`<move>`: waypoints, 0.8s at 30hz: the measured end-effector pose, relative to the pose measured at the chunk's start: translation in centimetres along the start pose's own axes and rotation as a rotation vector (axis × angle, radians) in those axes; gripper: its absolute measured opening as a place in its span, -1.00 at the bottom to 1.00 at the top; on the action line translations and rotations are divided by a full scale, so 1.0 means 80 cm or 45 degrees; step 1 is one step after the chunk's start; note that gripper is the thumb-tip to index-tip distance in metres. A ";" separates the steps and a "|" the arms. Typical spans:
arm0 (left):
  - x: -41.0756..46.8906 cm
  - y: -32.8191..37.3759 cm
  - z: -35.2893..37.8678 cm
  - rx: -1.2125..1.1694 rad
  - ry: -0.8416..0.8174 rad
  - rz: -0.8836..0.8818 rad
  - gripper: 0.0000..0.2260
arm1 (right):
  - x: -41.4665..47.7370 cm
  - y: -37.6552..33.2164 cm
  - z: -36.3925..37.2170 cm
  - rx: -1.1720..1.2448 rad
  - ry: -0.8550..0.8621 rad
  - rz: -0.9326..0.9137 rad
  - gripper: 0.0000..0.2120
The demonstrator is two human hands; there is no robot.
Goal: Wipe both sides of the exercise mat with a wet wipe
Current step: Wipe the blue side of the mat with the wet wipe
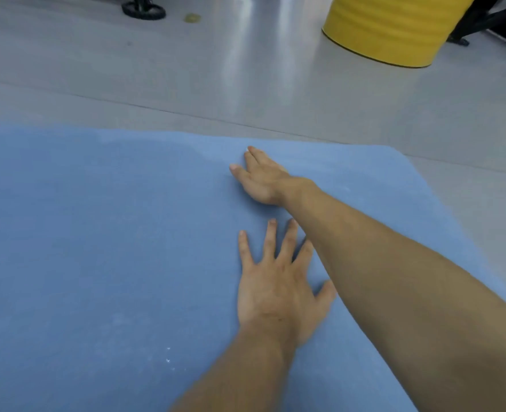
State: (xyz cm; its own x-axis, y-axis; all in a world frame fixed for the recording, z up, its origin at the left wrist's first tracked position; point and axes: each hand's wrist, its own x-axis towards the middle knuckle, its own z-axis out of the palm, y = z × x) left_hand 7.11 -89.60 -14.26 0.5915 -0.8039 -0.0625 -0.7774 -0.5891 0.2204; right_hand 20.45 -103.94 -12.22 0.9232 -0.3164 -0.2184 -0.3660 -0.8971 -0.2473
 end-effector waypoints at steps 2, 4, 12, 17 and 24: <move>-0.001 -0.001 0.000 -0.001 0.007 0.004 -0.29 | 0.002 0.006 0.008 -0.060 0.076 0.003 -0.34; -0.002 -0.001 -0.002 -0.014 0.001 0.006 -0.30 | 0.000 0.040 0.009 -0.090 0.203 0.117 -0.36; -0.002 0.000 -0.002 -0.008 -0.016 -0.021 -0.31 | -0.056 0.207 -0.022 -0.039 0.337 0.721 -0.46; -0.002 0.002 -0.001 -0.006 -0.001 -0.021 -0.31 | -0.102 0.255 -0.030 0.043 0.361 0.961 -0.45; -0.003 0.003 -0.002 0.007 -0.005 -0.037 -0.31 | -0.053 0.185 -0.020 0.039 0.301 0.541 -0.33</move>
State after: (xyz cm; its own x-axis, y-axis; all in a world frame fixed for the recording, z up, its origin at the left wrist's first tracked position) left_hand 6.82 -89.57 -14.02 0.6128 -0.7869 -0.0723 -0.7613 -0.6125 0.2128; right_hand 11.26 -116.38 -13.47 0.6916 -0.7170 -0.0867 -0.7162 -0.6653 -0.2110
